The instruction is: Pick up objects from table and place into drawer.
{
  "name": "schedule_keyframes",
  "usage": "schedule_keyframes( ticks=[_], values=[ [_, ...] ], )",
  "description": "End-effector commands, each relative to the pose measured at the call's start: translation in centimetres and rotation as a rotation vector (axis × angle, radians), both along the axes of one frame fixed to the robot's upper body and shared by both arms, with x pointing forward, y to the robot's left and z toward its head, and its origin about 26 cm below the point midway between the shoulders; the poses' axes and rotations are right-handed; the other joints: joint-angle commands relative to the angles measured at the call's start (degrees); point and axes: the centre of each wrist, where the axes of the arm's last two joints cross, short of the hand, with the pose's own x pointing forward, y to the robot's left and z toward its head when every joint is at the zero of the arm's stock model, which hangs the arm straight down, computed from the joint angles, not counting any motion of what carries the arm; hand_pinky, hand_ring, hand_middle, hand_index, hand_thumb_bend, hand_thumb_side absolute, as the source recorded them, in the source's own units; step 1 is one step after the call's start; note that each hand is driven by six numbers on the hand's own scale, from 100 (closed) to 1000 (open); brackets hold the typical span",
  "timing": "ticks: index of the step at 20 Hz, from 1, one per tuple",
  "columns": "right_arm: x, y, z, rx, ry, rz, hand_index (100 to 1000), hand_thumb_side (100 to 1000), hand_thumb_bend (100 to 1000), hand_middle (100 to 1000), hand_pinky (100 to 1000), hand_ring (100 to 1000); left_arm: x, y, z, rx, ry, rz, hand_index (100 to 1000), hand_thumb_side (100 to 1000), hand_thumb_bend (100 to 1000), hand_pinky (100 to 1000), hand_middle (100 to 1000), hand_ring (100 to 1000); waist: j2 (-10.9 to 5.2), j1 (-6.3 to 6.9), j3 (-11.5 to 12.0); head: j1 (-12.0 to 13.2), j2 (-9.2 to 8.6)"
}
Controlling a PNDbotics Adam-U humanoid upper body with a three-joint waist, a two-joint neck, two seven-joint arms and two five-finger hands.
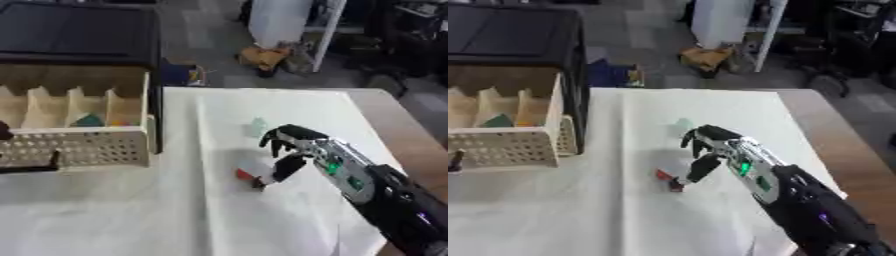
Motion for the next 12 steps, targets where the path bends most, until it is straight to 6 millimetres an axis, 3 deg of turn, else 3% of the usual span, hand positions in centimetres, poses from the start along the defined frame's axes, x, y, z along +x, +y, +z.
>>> schedule_keyframes(
  ticks=[1,12],
  values=[
    [0.05,-0.27,1.12,0.003,-0.043,-0.015,805,444,712,485,710,756,-0.06,-0.01,0.3,0.002,-0.002,-0.002,712,1000,120,532,581,521,-0.69,0.15,0.1,-0.2,-0.8],
    [-0.2,-0.03,0.45,0.026,-0.045,-0.031,778,431,692,461,694,743,-0.08,-0.03,0.13,0.002,0.004,0.0,710,1000,120,531,580,520,-0.51,0.16,0.2,-0.5,-0.94]
  ],
)
